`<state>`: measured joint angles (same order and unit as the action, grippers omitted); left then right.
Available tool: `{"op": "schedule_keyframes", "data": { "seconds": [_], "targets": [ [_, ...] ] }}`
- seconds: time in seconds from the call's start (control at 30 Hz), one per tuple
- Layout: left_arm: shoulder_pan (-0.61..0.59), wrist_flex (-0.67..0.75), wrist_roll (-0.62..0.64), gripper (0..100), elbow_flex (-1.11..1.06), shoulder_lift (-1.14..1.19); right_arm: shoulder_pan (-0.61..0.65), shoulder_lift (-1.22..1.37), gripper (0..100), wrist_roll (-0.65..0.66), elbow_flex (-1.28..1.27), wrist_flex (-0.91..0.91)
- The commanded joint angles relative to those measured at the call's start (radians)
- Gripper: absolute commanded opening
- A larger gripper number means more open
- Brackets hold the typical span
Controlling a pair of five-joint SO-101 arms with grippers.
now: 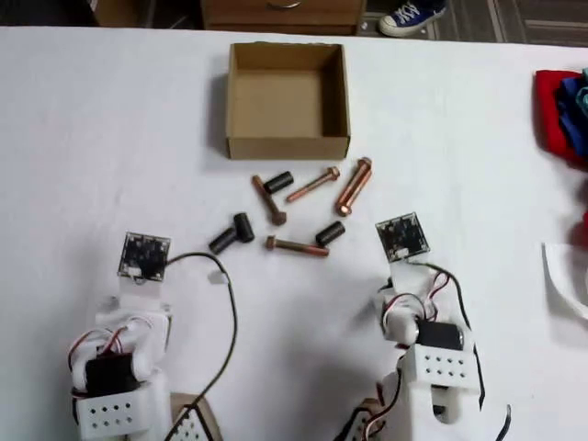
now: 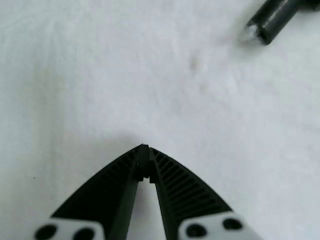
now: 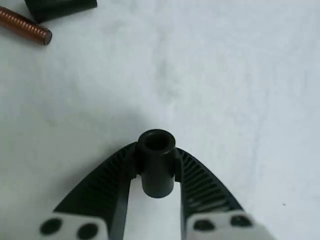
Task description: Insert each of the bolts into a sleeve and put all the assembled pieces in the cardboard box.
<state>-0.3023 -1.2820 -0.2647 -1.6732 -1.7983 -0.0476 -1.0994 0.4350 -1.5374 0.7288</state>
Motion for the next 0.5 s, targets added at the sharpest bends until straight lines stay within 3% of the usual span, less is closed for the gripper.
{"op": "schedule_keyframes", "data": {
  "seconds": [0.0,0.23,0.47],
  "targets": [
    [-0.008,0.000,-0.009,3,-0.019,-0.026,0.012,-0.022,2.1,-0.008,0.005,-0.012],
    [-0.014,0.028,-0.015,3,-0.019,-0.026,0.012,-0.022,2.1,-0.009,0.003,-0.018],
    [-0.259,0.520,-0.015,3,0.031,-0.026,0.012,-0.022,2.1,-0.009,0.003,-0.018]
  ]
}}
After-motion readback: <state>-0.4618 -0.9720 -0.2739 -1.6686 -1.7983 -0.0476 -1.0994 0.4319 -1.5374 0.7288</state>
